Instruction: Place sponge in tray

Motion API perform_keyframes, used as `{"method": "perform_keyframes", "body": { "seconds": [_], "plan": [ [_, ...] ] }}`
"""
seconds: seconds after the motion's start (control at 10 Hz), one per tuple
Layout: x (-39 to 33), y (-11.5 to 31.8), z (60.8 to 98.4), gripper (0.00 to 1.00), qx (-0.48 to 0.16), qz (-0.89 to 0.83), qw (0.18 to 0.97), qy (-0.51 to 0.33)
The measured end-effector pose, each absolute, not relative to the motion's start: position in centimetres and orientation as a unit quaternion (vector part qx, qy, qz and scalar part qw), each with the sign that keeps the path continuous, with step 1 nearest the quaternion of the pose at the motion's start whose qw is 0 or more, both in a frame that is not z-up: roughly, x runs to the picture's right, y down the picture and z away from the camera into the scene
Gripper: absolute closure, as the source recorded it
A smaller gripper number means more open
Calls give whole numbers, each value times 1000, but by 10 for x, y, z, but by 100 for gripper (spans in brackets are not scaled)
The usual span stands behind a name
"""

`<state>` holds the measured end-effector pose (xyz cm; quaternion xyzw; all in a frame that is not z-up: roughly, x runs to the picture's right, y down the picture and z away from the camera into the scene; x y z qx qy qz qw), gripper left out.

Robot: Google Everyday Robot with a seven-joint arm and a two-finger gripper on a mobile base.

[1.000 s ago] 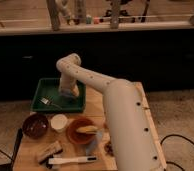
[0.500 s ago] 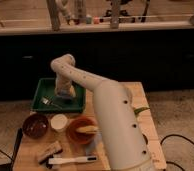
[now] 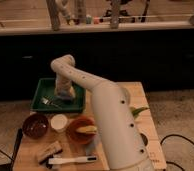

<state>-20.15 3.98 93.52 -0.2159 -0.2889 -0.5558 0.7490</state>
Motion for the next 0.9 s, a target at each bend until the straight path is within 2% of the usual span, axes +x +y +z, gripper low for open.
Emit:
{"method": "perform_keyframes", "body": {
  "seconds": [0.1,0.9],
  "plan": [
    [-202,40,936,20,-216,-555,749,-290],
    [-201,38,934,20,-220,-556,749,-286]
  ]
}}
